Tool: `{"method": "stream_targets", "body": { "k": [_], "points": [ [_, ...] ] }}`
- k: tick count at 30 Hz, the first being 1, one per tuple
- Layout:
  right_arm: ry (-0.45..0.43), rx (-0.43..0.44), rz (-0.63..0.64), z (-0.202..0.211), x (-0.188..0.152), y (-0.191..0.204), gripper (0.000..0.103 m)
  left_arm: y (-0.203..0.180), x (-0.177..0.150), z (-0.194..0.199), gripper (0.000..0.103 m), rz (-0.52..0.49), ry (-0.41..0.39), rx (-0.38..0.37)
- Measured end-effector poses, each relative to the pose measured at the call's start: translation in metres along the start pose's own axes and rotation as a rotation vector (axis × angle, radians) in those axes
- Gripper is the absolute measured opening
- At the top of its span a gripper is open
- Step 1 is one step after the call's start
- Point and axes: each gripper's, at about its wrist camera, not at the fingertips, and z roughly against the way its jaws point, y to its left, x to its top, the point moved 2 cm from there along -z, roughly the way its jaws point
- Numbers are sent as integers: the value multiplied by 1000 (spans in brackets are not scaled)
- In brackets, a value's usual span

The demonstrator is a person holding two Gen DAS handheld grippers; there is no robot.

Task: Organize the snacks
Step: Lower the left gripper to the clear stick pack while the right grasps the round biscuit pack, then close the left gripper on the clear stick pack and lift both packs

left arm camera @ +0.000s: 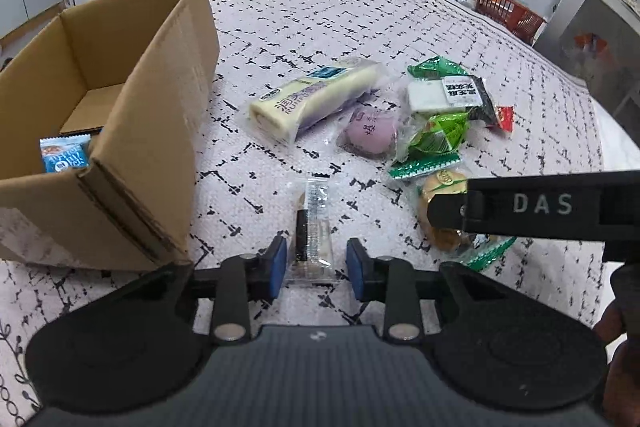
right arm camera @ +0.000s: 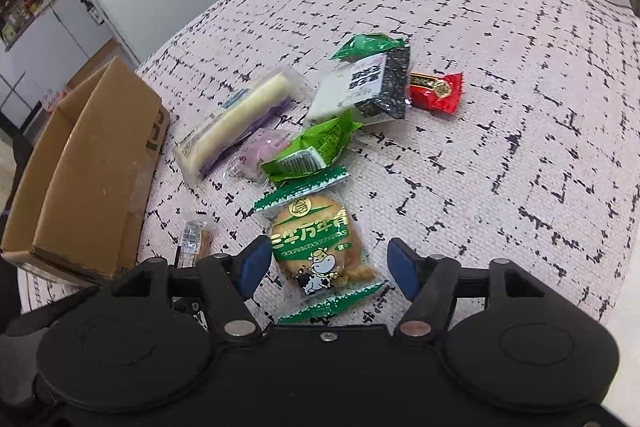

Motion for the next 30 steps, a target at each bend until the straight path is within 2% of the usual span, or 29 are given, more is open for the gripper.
{"method": "stream_targets", "body": {
  "k": [13,15,16,23,24,25,27,30],
  "points": [
    [29,-70,118,-12,-4,19,68,10,0,15,22,47,9,-17],
    [28,-83,119,-11,-4,19,60,11,1,16,22,53,10,-20],
    [27,-96,119,-10,-4,18,53,12,1,18,22,55,8,-25],
    [22,-92,136,3,-6,26,47,9,8,40,22,44,-42,-64],
    [20,-89,133,8,-6,27,47,8,9,43,15,47,-47,-71],
    [17,-86,130,11,-6,28,47,9,10,45,12,52,-48,-84],
    [5,-90,129,20,-6,30,47,10,12,49,12,59,-51,-96],
    [-8,-105,125,31,-7,32,47,11,14,53,5,70,-54,-121]
  ]
}}
